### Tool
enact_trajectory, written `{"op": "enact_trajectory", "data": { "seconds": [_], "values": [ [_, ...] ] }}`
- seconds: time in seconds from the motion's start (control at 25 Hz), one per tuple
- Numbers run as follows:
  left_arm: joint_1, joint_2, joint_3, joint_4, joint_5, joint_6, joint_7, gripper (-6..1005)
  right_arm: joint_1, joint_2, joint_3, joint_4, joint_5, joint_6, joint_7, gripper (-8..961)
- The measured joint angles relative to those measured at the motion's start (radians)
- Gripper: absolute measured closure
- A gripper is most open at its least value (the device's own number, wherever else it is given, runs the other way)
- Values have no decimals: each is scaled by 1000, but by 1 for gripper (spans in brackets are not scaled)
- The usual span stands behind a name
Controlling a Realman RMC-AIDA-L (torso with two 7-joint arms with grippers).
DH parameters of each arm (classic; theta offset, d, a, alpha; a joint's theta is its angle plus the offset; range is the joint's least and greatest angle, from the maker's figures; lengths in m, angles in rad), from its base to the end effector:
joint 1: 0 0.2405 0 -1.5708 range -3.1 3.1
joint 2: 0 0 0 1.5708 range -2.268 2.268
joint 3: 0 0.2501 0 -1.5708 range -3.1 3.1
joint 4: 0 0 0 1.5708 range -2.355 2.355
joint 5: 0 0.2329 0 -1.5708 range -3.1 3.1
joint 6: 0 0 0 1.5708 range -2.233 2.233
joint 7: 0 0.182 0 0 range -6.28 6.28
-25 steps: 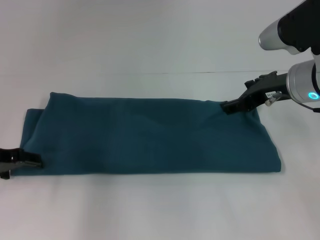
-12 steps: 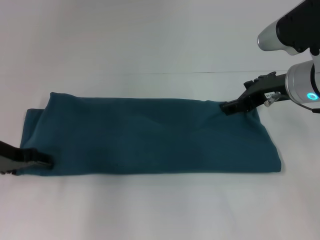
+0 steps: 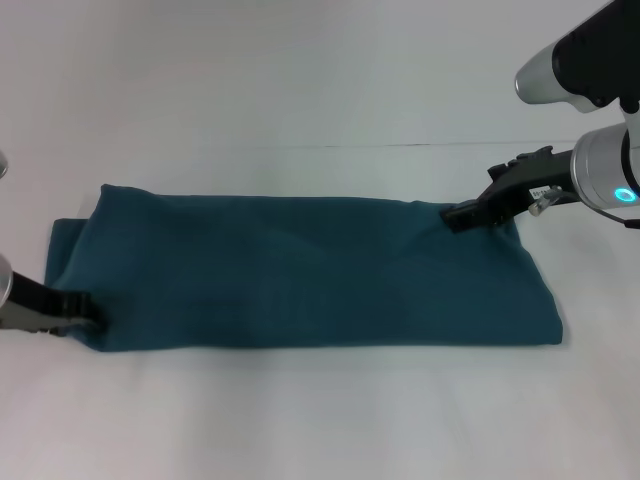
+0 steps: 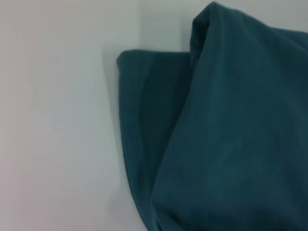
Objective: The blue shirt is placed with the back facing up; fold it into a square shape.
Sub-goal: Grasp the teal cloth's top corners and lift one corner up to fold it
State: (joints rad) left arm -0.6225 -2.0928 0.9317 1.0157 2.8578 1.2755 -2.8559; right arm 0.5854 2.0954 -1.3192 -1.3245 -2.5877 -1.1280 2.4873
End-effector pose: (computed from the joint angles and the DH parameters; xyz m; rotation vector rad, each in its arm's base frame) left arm -0.3144 0.4144 0.0160 -1.8612 -1.6270 0.2416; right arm 0.1708 0.4498 -0.0056 -2.3549 0.7126 -0.1092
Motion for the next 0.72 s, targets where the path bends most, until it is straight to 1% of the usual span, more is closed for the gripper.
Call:
{"op": "enact_trajectory", "data": {
  "seconds": [0.16, 0.36, 0.6, 0.72],
  "values": [
    [3, -5, 23, 26, 0, -1, 0, 582, -4, 0, 0, 0, 0, -2, 2, 31],
    [-3, -10, 36, 31, 0, -13, 12, 700, -8, 0, 4, 4, 0, -2, 2, 33],
    [-3, -24, 35, 28, -7, -58, 64, 838, -28, -1, 15, 5, 1, -9, 25, 34],
    [-2, -31, 30, 23, -24, -77, 114, 896, -50, -3, 26, -13, 2, -26, 47, 35]
  ]
}}
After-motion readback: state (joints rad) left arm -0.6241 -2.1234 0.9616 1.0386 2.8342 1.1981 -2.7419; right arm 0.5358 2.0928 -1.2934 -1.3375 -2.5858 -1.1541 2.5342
